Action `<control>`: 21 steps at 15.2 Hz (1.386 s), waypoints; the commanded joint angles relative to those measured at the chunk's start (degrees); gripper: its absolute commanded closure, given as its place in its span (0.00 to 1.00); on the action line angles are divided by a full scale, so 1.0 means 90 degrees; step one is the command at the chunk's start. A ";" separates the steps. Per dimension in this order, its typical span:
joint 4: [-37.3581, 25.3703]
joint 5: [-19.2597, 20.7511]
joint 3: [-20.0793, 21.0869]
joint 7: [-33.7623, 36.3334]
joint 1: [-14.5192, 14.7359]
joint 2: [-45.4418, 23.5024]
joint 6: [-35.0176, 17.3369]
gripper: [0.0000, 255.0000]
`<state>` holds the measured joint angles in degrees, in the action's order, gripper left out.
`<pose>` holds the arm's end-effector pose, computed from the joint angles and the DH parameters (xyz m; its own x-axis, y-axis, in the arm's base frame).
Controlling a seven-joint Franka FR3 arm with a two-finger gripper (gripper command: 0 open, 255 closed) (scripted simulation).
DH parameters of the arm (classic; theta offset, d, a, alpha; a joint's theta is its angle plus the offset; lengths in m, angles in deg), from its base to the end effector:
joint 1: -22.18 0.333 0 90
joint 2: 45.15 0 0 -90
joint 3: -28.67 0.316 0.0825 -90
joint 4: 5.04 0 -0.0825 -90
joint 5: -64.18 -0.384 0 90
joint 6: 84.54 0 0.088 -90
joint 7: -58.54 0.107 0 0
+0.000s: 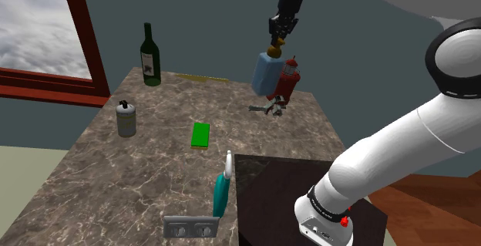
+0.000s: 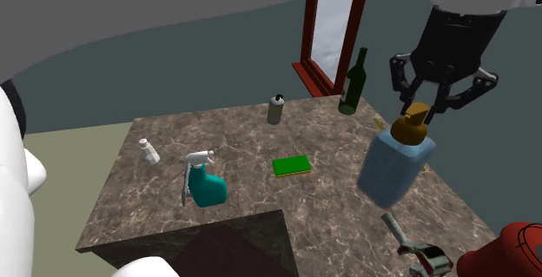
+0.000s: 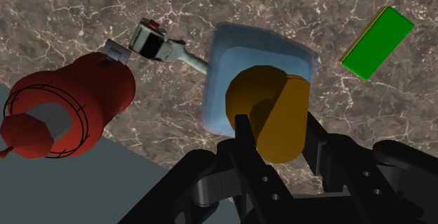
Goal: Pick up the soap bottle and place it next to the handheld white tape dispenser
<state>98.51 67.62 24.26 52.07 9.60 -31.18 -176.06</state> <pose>0.4549 -0.1504 0.6406 0.9834 -0.1794 0.0283 -0.1805 -0.9825 0.0449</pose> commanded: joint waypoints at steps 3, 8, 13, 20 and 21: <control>0.0444 0.0008 -0.0002 0.0017 -0.0002 0.0089 -0.0362 1.00; 0.0942 0.0017 -0.0007 0.0037 -0.0006 0.0156 -0.0792 1.00; 0.1401 0.0026 -0.0014 0.0056 -0.0010 0.0187 -0.1220 1.00; 0.1986 0.0038 -0.0025 0.0080 -0.0016 0.0173 -0.1818 1.00; 0.2064 0.0040 -0.0027 0.0083 -0.0017 0.0165 -0.1904 1.00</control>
<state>116.32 67.96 24.01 52.76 9.44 -29.70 -192.37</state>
